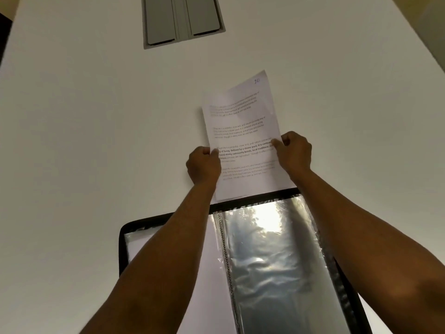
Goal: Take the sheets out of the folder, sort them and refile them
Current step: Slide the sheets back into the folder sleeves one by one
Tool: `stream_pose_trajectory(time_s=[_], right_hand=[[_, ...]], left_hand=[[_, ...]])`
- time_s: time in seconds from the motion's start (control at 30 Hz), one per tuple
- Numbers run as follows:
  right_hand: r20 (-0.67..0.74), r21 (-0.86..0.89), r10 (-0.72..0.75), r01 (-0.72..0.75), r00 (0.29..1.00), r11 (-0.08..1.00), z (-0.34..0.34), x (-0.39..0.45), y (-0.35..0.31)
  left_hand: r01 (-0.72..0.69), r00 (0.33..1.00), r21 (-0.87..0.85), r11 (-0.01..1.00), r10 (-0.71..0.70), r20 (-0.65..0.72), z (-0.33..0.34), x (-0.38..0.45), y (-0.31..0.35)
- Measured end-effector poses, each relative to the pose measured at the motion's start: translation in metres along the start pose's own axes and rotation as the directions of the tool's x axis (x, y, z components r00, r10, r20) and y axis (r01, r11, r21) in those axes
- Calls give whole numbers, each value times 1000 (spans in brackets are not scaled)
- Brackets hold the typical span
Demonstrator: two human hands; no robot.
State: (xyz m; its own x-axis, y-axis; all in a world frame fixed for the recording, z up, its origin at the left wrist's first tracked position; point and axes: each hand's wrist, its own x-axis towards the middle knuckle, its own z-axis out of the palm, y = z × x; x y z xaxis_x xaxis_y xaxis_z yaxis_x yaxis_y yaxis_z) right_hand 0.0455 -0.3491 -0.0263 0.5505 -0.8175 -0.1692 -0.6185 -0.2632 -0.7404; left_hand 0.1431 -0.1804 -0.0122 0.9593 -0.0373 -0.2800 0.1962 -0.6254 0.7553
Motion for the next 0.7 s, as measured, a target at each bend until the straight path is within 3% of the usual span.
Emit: stream_pose_trajectory(time_s=[0.13,0.4,0.53,0.7], right_hand=[[-45,72,-42,45,998,996,-18,0,-19],[-39,159,-73,78,997,984,-57,-28,-42],[67,237,-15,-1,998,971,-73,-55,-36],[324,392,81,-212,943,895,-92,-97,-11]], left_hand=[[-39,999,-248,968,47,24,-22,6,23],[21,993,-411,911,29,116,-69,-17,36],[125,978,-409,904,-44,203,-87,-40,20],[266,925,-409,873,-112,363,-100,-81,-15]])
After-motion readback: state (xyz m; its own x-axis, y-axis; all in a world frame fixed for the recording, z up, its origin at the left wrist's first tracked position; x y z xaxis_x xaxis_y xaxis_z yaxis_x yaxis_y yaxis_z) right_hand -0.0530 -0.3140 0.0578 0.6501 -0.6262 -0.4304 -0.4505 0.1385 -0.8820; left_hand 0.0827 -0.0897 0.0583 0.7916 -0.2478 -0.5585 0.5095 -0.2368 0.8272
